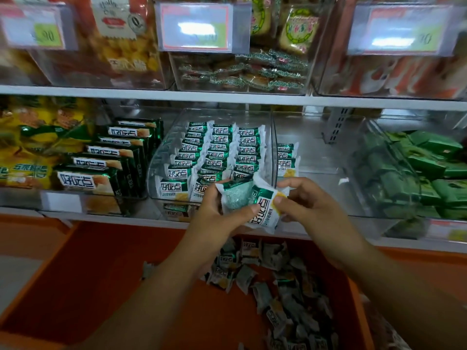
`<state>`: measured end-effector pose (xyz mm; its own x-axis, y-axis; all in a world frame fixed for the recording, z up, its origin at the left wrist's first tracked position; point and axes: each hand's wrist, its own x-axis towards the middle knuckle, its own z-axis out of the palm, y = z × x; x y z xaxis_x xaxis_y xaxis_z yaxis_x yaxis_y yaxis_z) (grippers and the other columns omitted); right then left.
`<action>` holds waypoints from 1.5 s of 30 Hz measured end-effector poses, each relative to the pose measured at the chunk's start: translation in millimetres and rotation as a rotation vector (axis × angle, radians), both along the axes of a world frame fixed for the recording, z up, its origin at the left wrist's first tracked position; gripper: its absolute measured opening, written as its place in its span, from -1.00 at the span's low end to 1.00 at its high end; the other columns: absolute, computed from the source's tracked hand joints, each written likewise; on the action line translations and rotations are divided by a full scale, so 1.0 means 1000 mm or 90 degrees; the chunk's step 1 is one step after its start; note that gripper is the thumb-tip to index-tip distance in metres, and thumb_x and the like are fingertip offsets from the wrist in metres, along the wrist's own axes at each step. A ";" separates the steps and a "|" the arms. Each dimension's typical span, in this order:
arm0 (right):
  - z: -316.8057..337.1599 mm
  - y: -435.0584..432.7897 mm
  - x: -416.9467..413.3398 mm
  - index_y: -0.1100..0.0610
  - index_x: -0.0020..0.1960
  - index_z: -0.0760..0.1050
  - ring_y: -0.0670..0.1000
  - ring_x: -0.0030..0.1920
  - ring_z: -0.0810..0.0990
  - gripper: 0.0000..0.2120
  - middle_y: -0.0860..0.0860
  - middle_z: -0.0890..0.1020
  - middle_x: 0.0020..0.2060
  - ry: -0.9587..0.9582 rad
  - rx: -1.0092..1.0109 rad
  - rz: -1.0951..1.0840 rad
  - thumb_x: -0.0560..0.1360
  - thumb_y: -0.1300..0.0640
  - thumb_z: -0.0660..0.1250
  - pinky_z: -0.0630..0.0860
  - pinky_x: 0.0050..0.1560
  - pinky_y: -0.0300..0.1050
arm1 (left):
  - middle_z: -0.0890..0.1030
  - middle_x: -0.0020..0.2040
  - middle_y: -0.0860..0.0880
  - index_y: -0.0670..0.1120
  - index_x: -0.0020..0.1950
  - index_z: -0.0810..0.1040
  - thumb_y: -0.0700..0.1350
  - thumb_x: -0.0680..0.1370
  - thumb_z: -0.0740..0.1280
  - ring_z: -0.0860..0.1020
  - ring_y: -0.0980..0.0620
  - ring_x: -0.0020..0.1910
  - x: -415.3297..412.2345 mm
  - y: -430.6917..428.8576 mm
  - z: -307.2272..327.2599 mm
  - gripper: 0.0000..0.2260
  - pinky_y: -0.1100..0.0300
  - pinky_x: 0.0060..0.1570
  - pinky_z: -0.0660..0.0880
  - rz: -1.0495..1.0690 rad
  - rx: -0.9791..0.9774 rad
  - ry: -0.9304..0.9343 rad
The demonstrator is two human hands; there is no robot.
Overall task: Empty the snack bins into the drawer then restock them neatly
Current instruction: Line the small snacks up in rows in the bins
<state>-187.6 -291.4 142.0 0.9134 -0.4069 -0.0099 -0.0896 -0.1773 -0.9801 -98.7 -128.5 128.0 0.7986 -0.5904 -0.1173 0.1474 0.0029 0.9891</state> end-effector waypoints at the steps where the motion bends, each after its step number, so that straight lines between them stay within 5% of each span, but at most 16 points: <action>1: 0.000 -0.001 0.001 0.03 0.01 0.51 0.11 -0.13 0.62 -0.87 0.09 0.65 -0.16 0.012 0.012 -0.002 0.48 0.11 0.41 0.58 -0.07 -0.01 | 0.65 0.13 0.11 0.09 0.25 0.46 -0.10 0.40 0.51 0.65 0.10 0.06 0.002 0.000 -0.001 -0.54 0.03 0.07 0.61 0.006 -0.001 0.000; 4: 0.003 -0.006 0.004 0.03 -0.02 0.44 0.19 -0.16 0.60 -0.71 0.13 0.64 -0.10 0.075 -0.030 0.039 0.37 0.00 0.48 0.57 -0.06 0.13 | 0.64 0.08 0.20 0.08 0.23 0.45 -0.09 0.43 0.50 0.65 0.15 0.05 0.004 -0.004 0.002 -0.57 0.06 0.03 0.62 0.006 0.015 -0.037; 7: 0.015 -0.024 0.013 -0.01 0.15 0.48 0.05 -0.05 0.66 -0.63 0.04 0.65 0.00 0.089 -0.034 0.072 0.39 0.03 0.49 0.61 0.01 0.01 | 0.63 0.09 0.17 0.03 0.21 0.44 -0.11 0.49 0.44 0.68 0.15 -0.09 0.007 -0.011 0.005 -0.66 0.07 -0.02 0.63 0.032 -0.012 -0.002; 10: 0.031 -0.068 0.028 0.24 0.09 0.53 -0.01 -0.15 0.69 -0.79 0.09 0.70 -0.13 0.006 0.069 -0.075 0.47 0.24 0.40 0.61 -0.13 -0.22 | 0.57 0.14 0.00 -0.10 0.19 0.43 -0.19 0.56 0.37 0.69 0.12 -0.18 0.015 -0.014 0.004 -0.76 -0.06 0.02 0.62 0.075 -0.034 0.051; 13: 0.017 -0.114 0.051 0.17 -0.05 0.56 -0.11 -0.31 0.63 -0.88 0.03 0.66 -0.22 0.064 -0.082 -0.179 0.43 0.24 0.46 0.48 -0.32 -0.32 | 0.58 0.11 -0.04 -0.11 0.15 0.43 -0.22 0.59 0.32 0.68 0.08 -0.10 0.023 -0.014 -0.002 -0.84 -0.04 0.01 0.62 0.083 -0.027 0.049; 20: -0.054 -0.143 0.111 0.17 0.10 0.47 0.13 -0.14 0.60 -0.58 0.13 0.54 -0.10 0.306 -0.089 -0.103 0.32 0.23 0.57 0.61 0.06 0.11 | 0.63 -0.12 0.33 0.16 0.05 0.46 -0.22 0.60 0.30 0.66 0.26 -0.20 0.029 -0.015 -0.006 -0.76 -0.03 0.04 0.60 0.071 -0.025 0.041; 25: -0.071 -0.142 0.129 0.19 0.26 0.42 0.10 0.07 0.53 -0.44 0.15 0.53 0.15 0.319 -0.249 -0.097 0.34 0.13 0.57 0.48 0.02 -0.09 | 0.43 0.40 0.07 0.02 0.48 0.31 -0.18 0.58 0.34 0.67 0.18 -0.05 0.032 -0.013 -0.008 -0.51 0.07 -0.02 0.63 0.097 -0.029 0.058; 28: -0.076 -0.142 0.134 0.20 0.29 0.35 0.17 0.12 0.57 -0.36 0.18 0.52 0.19 0.311 -0.250 -0.133 0.33 0.11 0.57 0.56 0.11 0.06 | 0.31 0.50 0.05 0.06 0.57 0.18 -0.15 0.54 0.39 0.67 0.17 -0.01 0.033 -0.011 -0.007 -0.35 0.10 -0.06 0.63 0.101 -0.031 0.070; 31: -0.067 -0.137 0.128 0.22 0.37 0.25 0.17 0.22 0.51 -0.30 0.20 0.47 0.28 0.349 -0.318 -0.114 0.39 0.03 0.52 0.47 0.07 -0.07 | 0.28 0.51 -0.01 0.05 0.59 0.14 -0.12 0.51 0.42 0.66 0.21 -0.04 0.030 -0.011 -0.004 -0.28 0.07 -0.01 0.62 0.095 -0.023 0.068; 35: -0.030 -0.099 0.086 0.07 0.36 0.32 0.00 0.09 0.55 -0.51 0.05 0.52 0.14 0.108 -0.326 -0.179 0.50 0.07 0.40 0.48 0.02 -0.14 | 0.35 0.44 -0.16 0.02 0.55 0.24 0.12 0.33 0.55 0.63 0.09 0.13 0.024 -0.009 0.001 -0.14 -0.08 0.22 0.52 0.069 0.030 0.036; 38: 0.000 -0.056 0.035 -0.12 0.21 0.41 -0.18 0.06 0.50 -0.61 -0.07 0.47 0.12 -0.089 -0.366 -0.063 0.51 0.27 0.33 0.51 0.06 -0.25 | 0.51 0.32 -0.13 0.02 0.48 0.34 0.07 0.33 0.53 0.67 0.00 0.04 0.019 -0.008 0.004 -0.24 -0.09 0.20 0.53 0.035 0.032 0.061; 42: 0.011 -0.016 -0.007 -0.20 0.38 0.33 -0.30 0.42 0.20 -0.37 -0.23 0.20 0.43 -0.065 -0.402 0.217 0.44 0.25 0.41 0.25 0.33 -0.45 | 0.52 0.17 -0.01 0.10 0.29 0.49 -0.02 0.37 0.50 0.63 0.03 0.07 0.007 -0.009 0.008 -0.50 0.01 0.05 0.62 -0.011 0.024 0.058; 45: -0.001 -0.009 -0.012 -0.12 0.35 0.40 -0.26 0.37 0.30 -0.46 -0.21 0.35 0.35 -0.086 -0.426 0.163 0.45 0.17 0.46 0.33 0.35 -0.30 | 0.59 0.14 -0.02 0.19 0.22 0.54 0.11 0.29 0.50 0.63 0.04 0.11 0.000 -0.005 0.008 -0.50 -0.07 0.14 0.58 -0.040 0.053 0.039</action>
<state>-199.5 -300.3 141.3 0.9564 -0.0600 0.2859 0.1492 -0.7412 -0.6545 -99.0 -133.3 135.5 0.7506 -0.6247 -0.2154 0.2043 -0.0906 0.9747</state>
